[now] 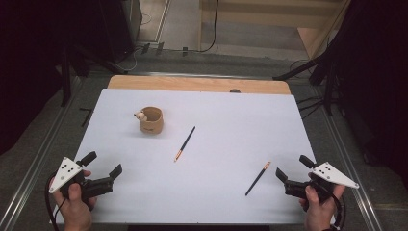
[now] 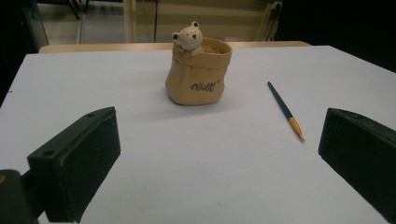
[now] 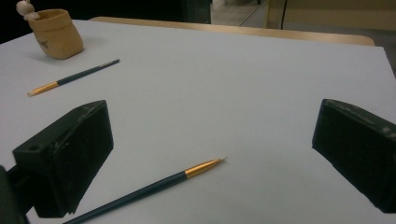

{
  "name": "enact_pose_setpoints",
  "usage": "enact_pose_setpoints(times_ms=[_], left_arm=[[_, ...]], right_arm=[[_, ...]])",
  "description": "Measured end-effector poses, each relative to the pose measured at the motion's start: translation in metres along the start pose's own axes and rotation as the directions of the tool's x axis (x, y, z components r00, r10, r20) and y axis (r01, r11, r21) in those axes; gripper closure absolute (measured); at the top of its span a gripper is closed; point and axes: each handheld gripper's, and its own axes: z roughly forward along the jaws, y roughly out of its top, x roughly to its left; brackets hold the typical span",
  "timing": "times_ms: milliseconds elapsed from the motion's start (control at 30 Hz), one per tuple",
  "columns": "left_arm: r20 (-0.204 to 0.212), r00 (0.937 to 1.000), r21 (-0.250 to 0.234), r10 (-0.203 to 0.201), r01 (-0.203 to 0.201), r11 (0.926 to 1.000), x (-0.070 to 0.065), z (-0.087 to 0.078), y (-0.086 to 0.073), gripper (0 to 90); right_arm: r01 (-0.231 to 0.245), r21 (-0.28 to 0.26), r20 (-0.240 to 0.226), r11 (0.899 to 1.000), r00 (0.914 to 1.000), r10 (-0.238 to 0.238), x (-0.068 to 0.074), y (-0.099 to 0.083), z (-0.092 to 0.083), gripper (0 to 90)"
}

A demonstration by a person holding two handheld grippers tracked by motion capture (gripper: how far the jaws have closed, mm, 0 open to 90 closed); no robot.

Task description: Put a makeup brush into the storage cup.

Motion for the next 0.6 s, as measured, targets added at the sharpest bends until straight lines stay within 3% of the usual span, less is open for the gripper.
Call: enact_pose_setpoints(times_ms=[400, 600], left_arm=[[0.007, 1.0, 0.002, -0.004, 0.004, 1.0, 0.0, 0.001, 0.0, 0.0], [0.006, 1.0, -0.001, -0.003, 0.003, 1.0, -0.001, 0.001, 0.001, 0.0]], right_arm=[[0.056, 0.033, -0.028, 0.998, 0.9981, -0.055, 0.007, 0.01, 0.001, 0.0], [0.085, 0.068, -0.059, 0.994, 0.995, -0.081, 0.01, 0.026, 0.005, 0.0]])
